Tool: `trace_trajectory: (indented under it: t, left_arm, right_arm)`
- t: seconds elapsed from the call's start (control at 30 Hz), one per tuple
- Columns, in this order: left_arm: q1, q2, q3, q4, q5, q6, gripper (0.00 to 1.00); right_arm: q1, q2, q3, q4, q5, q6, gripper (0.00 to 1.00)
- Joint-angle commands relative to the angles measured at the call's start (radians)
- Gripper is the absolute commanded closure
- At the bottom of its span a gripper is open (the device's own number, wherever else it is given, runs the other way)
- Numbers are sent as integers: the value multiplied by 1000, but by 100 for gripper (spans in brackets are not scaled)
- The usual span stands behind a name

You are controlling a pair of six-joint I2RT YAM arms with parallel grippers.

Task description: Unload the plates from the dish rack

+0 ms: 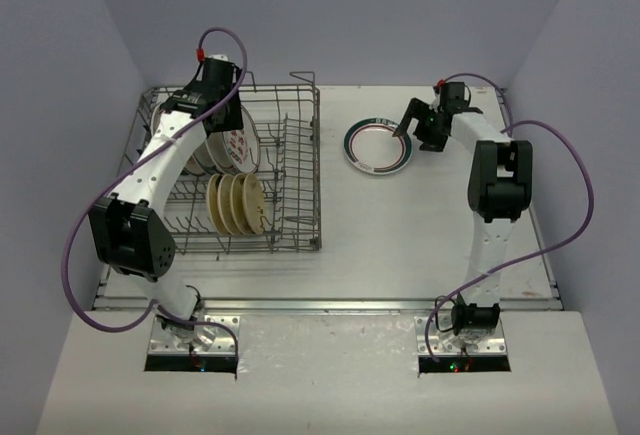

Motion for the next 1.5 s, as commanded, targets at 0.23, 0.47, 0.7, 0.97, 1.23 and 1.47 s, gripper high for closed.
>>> trace_trajectory:
  t: [0.23,0.47,0.7,0.97,1.23,1.47]
  left_arm:
    - [16,78,3,25,-28,-53,62]
    - [18,125,39,15,-92,-51,87]
    - [13,91,84,0,-137,-29,100]
    - [-23,8,236,17,-249,52,100]
    - [-53,-278,160,232,68,158,99]
    - [-53,-426,23,240,706,159,100]
  right_arm:
    - [2,-311,-96,-43,70,14,1]
    - [7,-428,-147,-45,50,-4,1]
    - [20,-505,-177,-37,51,-39,1]
    - [41,-571,-202,3,-2,-66,1]
    - [56,-691,-244,161,-325,-148,1]
    - [138,-794,-220,246,-517,-123,1]
